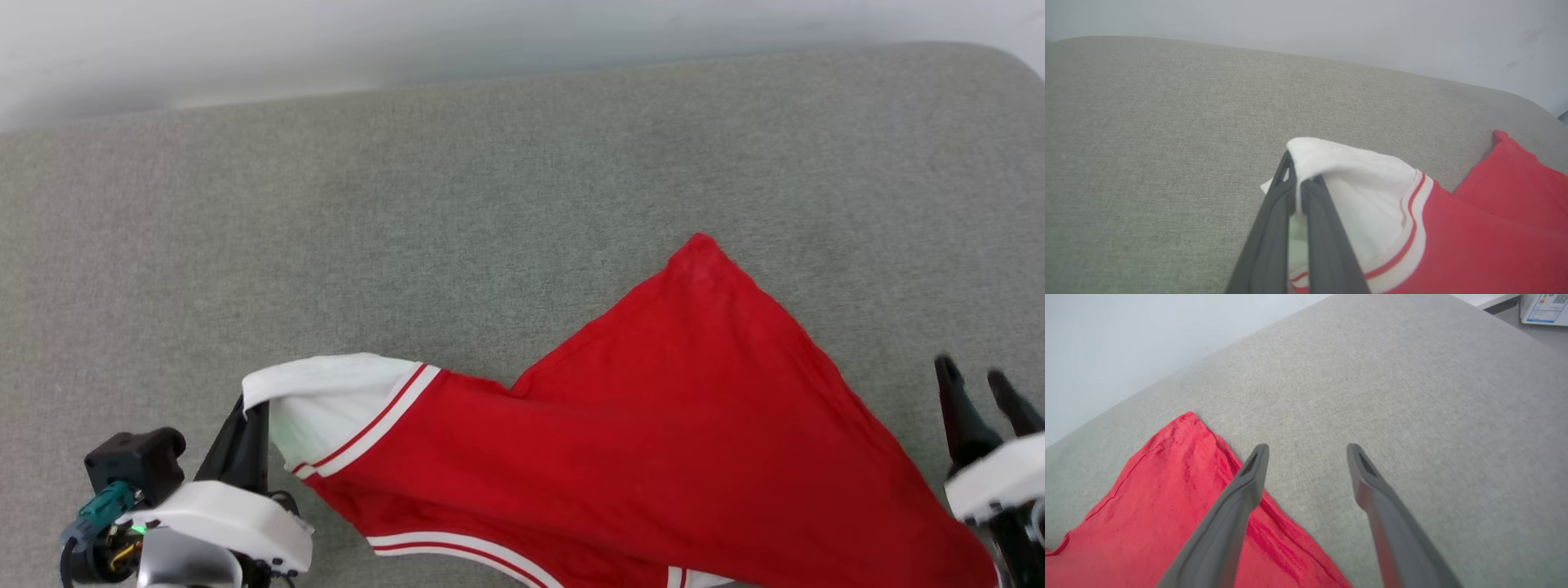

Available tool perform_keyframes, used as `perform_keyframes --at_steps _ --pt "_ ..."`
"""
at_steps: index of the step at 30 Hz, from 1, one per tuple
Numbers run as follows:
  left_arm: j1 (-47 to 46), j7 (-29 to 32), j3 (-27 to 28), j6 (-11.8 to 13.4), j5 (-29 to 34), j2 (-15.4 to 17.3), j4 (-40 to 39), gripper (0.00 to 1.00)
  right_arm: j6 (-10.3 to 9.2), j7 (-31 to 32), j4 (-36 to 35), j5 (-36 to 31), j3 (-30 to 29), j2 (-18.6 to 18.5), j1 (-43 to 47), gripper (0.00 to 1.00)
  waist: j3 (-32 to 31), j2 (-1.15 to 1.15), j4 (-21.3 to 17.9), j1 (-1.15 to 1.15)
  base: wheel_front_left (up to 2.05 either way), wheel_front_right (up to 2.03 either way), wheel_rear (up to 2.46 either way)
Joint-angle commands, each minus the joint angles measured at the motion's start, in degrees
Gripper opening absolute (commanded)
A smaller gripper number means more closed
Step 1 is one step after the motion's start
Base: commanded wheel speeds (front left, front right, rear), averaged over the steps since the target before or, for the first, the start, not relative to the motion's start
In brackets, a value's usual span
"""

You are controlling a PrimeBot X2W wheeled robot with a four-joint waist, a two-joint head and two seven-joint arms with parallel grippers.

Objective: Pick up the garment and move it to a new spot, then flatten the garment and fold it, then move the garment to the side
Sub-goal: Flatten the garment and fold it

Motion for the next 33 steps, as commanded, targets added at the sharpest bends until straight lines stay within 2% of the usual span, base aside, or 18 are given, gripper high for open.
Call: perform_keyframes --at_steps 1,4,7,13,16,20,24,30,31,32,33 --pt "-0.86 -0.15 -0.09 0.14 0.43 -0.11 -0.35 0.0 -0.02 -0.64 0.16 0.37 0.53 -0.49 -1.31 1.0 0.74 0.0 0.62 0.0 0.0 0.0 0.0" --pt "-2.78 -0.16 -0.9 -0.1 1.14 -0.25 -1.71 0.0 -0.02 -3.0 3.25 0.67 3.85 -2.87 -6.65 1.0 2.87 0.0 1.8 0.0 0.0 0.0 0.0" --pt "-4.92 -0.39 -1.83 -0.48 1.8 -0.58 -2.8 0.0 -0.02 0.16 6.18 0.8 8.16 -6.9 -12.5 1.0 5.15 0.0 3.36 0.0 0.0 0.0 0.0" --pt "-9.17 -0.67 -3.48 -1.21 3.02 -1.26 -4.74 0.0 -0.02 18.49 6.18 2.53 18.43 -16.29 -24.13 1.0 10.08 0.0 6.42 0.0 0.0 0.0 0.0" --pt "-10.8 -0.77 -3.94 -1.36 3.57 -1.31 -5.37 0.0 -0.02 28.17 4.9 3.26 22.77 -18.81 -28.91 1.0 12.43 0.0 7.41 0.0 0.0 0.0 0.0" --pt "-12.87 -1.01 -4.41 -1.68 3.99 -1.54 -5.61 0.0 -0.02 36.76 4.21 3.37 27.93 -20.17 -33.63 1.0 14.89 0.0 8.41 0.0 0.0 0.0 0.0" --pt "-14.29 -1.18 -4.83 -2.04 4.0 -1.75 -5.47 0.0 -0.02 39.6 6.95 4.06 31.94 -19.51 -36.05 1.0 16.5 0.0 8.89 0.0 0.0 0.0 0.0" --pt "-14.59 -1.65 -5.23 -2.42 3.44 -2.11 -4.04 0.0 0.08 45.12 15.05 7.06 39.27 -18.3 -32.49 1.0 16.11 0.0 9.05 0.0 0.0 0.0 0.0" --pt "-14.41 -1.76 -5.24 -2.45 3.32 -2.15 -3.73 0.0 0.08 45.44 15.9 7.89 39.75 -17.85 -32.04 0.39 15.76 0.0 8.96 0.0 0.0 0.0 0.0" --pt "-14.17 -1.74 -5.25 -2.49 3.09 -2.2 -3.43 0.0 0.09 45.32 16.65 8.61 39.86 -17.41 -31.87 0.05 15.36 0.0 8.85 0.0 0.0 0.0 0.0" --pt "-14.02 -1.89 -5.26 -2.56 2.9 -2.28 -3.08 0.0 0.08 44.82 17.4 8.87 40.08 -17.39 -32.0 0.0 14.88 0.0 8.78 0.0 0.0 0.0 0.0"
